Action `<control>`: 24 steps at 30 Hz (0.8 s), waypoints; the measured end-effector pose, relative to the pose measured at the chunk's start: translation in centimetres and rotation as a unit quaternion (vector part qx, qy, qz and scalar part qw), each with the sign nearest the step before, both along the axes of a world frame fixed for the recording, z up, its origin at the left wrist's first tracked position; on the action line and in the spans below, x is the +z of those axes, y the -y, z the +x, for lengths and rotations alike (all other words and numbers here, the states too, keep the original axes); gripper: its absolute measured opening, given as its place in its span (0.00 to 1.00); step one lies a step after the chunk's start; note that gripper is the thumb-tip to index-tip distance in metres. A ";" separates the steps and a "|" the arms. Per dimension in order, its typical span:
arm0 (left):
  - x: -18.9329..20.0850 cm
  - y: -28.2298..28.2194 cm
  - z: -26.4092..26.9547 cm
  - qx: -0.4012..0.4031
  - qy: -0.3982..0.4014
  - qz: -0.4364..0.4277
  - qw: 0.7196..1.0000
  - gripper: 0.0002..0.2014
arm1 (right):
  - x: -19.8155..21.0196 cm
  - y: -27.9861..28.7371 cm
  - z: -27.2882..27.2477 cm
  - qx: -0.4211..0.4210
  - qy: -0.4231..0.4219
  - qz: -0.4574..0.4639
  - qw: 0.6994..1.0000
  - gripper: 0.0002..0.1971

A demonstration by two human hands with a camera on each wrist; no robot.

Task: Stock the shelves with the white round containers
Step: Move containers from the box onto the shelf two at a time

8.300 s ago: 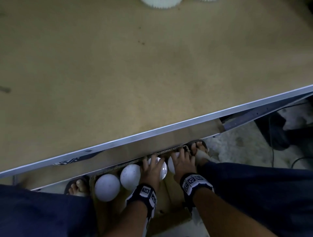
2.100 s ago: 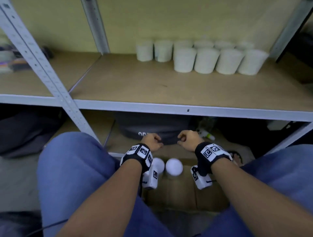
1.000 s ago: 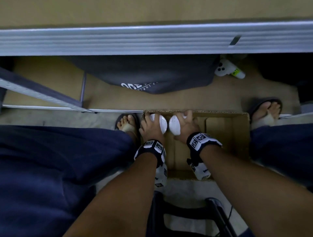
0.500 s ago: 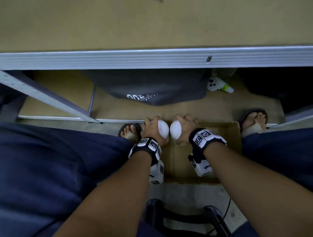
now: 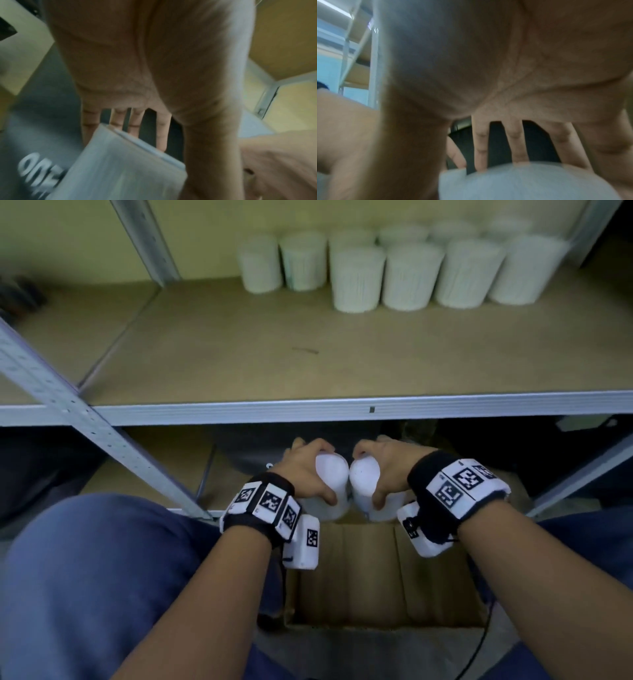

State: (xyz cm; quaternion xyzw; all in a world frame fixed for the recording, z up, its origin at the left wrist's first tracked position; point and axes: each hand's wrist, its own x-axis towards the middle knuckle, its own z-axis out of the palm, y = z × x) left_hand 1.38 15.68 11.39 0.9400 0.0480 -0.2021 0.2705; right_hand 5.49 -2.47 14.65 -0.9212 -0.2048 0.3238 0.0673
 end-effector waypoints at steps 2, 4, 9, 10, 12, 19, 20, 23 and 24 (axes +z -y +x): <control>2.5 -0.1 -0.3 -0.023 0.012 -0.004 1.000 0.44 | 2.6 0.7 -0.4 0.002 0.007 0.021 1.000 0.45; 4.8 -0.1 -0.5 -0.029 0.029 -0.021 0.999 0.44 | 4.9 1.2 -0.6 0.000 0.027 0.041 0.999 0.45; 9.4 -0.1 -1.7 -0.017 0.083 -0.054 0.995 0.42 | 9.8 2.1 -1.5 -0.014 0.070 0.075 0.995 0.43; 10.3 -0.1 -1.9 -0.013 0.097 -0.058 0.994 0.41 | 10.6 2.3 -1.6 -0.014 0.078 0.085 0.993 0.42; 12.1 -0.3 -2.2 -0.004 0.127 -0.068 0.990 0.40 | 12.2 2.8 -2.0 -0.019 0.096 0.110 0.989 0.40; 16.8 -1.0 -2.1 0.046 0.258 -0.116 0.958 0.34 | 15.6 4.0 -2.4 -0.029 0.160 0.232 0.959 0.39; 17.2 -1.0 -1.9 0.052 0.278 -0.119 0.952 0.33 | 15.7 4.0 -2.3 -0.031 0.171 0.249 0.953 0.38; 17.4 -0.9 -1.0 0.080 0.328 -0.124 0.933 0.31 | 15.3 3.7 -1.7 -0.052 0.207 0.306 0.928 0.35; 17.1 -0.9 -0.5 0.093 0.339 -0.125 0.928 0.30 | 14.9 3.5 -1.4 -0.069 0.216 0.327 0.917 0.33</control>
